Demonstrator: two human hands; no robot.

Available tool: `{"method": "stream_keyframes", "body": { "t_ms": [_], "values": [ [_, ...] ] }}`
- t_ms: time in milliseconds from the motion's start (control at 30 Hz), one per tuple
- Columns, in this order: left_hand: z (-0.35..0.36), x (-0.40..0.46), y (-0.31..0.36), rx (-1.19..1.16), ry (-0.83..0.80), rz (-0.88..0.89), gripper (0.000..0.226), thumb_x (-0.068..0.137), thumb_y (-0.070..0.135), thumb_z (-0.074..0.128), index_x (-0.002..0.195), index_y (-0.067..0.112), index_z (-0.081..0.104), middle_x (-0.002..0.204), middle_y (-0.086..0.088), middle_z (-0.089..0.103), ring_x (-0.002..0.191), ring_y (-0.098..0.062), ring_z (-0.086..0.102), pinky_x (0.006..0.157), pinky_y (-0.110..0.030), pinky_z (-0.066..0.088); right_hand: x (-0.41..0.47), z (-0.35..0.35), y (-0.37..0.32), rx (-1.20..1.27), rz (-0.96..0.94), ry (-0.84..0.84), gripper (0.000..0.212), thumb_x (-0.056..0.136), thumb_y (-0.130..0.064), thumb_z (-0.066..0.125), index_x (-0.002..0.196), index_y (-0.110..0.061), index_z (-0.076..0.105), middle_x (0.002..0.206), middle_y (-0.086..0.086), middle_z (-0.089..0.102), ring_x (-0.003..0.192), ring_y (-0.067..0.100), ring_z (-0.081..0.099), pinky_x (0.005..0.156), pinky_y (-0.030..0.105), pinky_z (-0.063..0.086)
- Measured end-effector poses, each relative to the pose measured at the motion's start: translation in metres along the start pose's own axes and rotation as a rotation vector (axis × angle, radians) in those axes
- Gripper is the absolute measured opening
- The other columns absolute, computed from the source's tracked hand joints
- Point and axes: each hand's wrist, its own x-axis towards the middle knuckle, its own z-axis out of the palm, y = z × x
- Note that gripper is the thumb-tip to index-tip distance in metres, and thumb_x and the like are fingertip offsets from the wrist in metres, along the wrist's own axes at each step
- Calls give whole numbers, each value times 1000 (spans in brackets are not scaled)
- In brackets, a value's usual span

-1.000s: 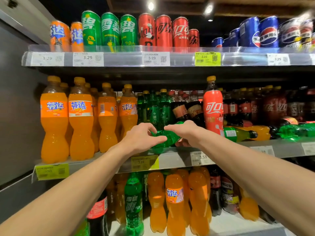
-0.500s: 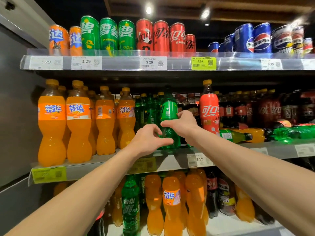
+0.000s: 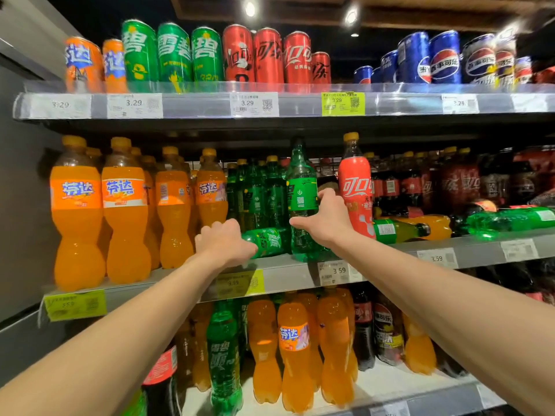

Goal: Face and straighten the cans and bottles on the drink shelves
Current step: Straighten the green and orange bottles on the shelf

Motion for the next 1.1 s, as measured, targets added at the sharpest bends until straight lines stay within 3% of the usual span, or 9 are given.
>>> {"method": "stream_keyframes", "body": {
  "t_ms": [233,367,433,533,633,733,867,1000,1100],
  "values": [
    [-2,4,-21,-171,-41,-5,27,89,10,64,114,15,55,123,-10,57,106,-28,53,91,-39,48,-12,2,-1,-112,-16,90,72,82,-39,82,131,-11,38,130,14,45,114,32,50,91,41,48],
    [-8,3,-29,-340,-69,9,26,90,8,67,112,16,54,124,-9,54,105,-25,52,81,-33,44,-24,4,-8,-217,-259,181,43,93,-30,68,128,-14,47,128,10,44,116,27,45,88,32,41],
    [-17,0,-26,-457,0,6,31,92,10,68,118,16,53,129,-9,52,107,-22,50,80,-30,41,-26,9,-15,-215,-397,53,30,95,-21,62,125,-15,57,124,6,51,112,23,53,87,33,45],
    [-35,-3,-14,-583,201,33,35,95,17,66,126,15,50,130,-4,50,107,-16,46,71,-16,37,-28,23,-22,-267,-409,-216,50,91,-21,68,137,-12,52,131,9,51,115,27,57,97,40,49],
    [-52,-3,-2,-663,388,88,35,97,24,64,127,14,50,114,5,46,99,-10,44,54,-10,34,-25,40,-29,-294,-354,-267,76,88,-35,74,149,-13,34,139,11,44,119,32,55,95,45,50],
    [-60,4,2,-756,492,135,40,94,30,68,127,16,50,102,10,51,88,-5,50,60,-9,35,-15,55,-36,-312,-290,-184,77,88,-46,72,145,-15,31,132,11,50,110,34,60,81,42,51],
    [-58,17,3,-880,508,146,47,94,31,68,135,17,48,101,13,57,88,-1,58,78,-20,49,1,66,-44,-282,-210,-111,62,92,-53,64,129,-9,40,126,14,55,109,36,61,85,47,53],
    [-36,32,-2,-760,315,106,37,99,27,60,133,16,53,116,9,53,106,-8,52,80,-21,43,16,71,-51,-156,-108,-56,71,95,-63,54,129,-2,40,116,15,63,98,35,67,75,42,55],
    [-5,44,-6,-764,163,71,31,104,30,48,130,16,59,126,2,60,111,-16,57,93,-33,51,23,78,-57,-167,-113,-63,64,96,-58,55,124,-3,42,112,14,64,95,34,68,68,38,50]
  ]
}}
